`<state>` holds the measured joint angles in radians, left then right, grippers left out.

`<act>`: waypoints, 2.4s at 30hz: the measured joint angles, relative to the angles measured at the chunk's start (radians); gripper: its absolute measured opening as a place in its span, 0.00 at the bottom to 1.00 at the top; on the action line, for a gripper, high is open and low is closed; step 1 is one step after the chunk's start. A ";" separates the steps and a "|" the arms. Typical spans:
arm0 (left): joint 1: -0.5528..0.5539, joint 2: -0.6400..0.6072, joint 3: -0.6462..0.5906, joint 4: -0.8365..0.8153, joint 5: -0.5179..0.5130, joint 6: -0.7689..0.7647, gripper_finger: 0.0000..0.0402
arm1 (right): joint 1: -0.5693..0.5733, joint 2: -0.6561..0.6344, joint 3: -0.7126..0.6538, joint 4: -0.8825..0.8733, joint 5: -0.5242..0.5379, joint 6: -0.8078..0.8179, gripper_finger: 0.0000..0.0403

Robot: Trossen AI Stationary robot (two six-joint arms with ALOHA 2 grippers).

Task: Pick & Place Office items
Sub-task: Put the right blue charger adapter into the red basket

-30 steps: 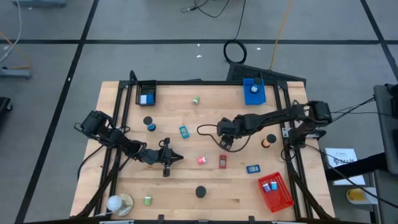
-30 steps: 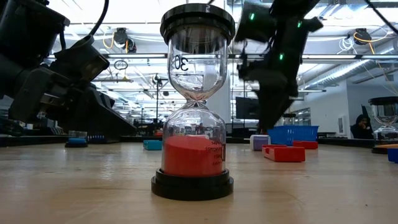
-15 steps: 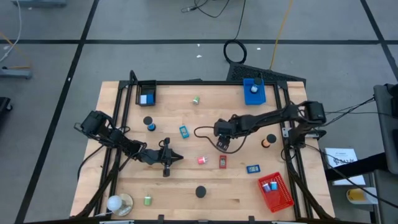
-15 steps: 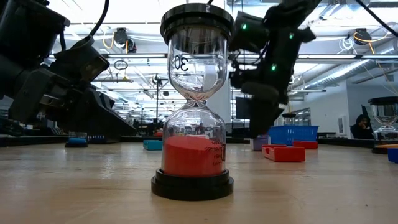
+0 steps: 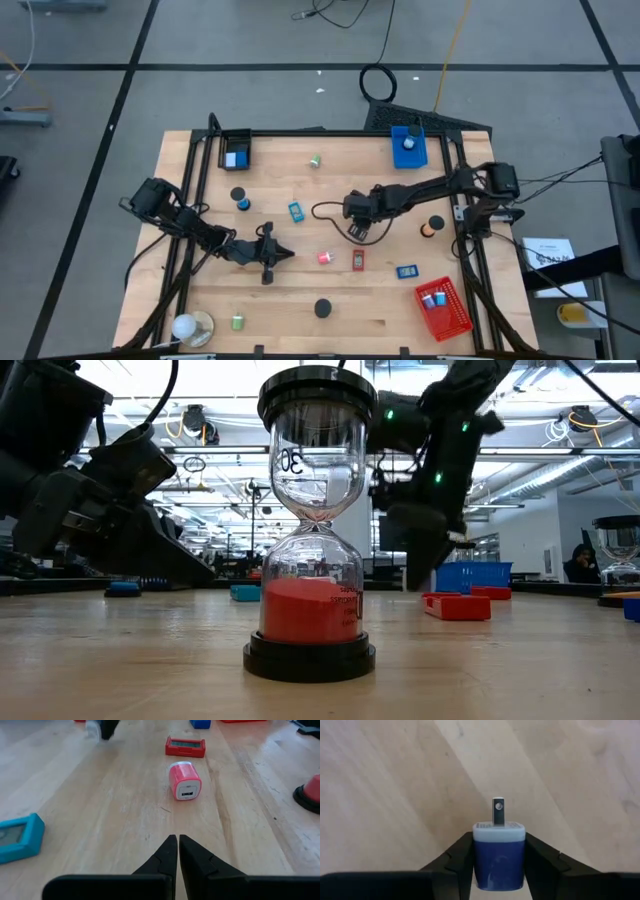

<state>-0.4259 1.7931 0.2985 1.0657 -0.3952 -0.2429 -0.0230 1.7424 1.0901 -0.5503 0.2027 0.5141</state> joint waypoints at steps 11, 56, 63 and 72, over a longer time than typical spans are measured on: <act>0.000 0.000 0.000 0.001 0.002 0.002 0.06 | 0.266 -0.320 0.058 -0.297 -0.075 0.435 0.31; 0.000 0.000 0.000 0.001 0.002 0.003 0.06 | 1.121 -0.113 -0.043 -0.256 -0.260 1.643 0.33; 0.000 0.000 0.000 0.001 0.002 0.003 0.06 | 1.115 -0.113 -0.090 -0.205 -0.261 1.598 0.37; 0.000 0.000 0.000 0.001 0.001 0.003 0.06 | 1.077 -0.147 -0.091 -0.213 -0.263 1.525 0.48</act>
<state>-0.4257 1.7931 0.2985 1.0664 -0.3939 -0.2401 1.0538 1.5957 0.9993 -0.7628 -0.0605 2.0386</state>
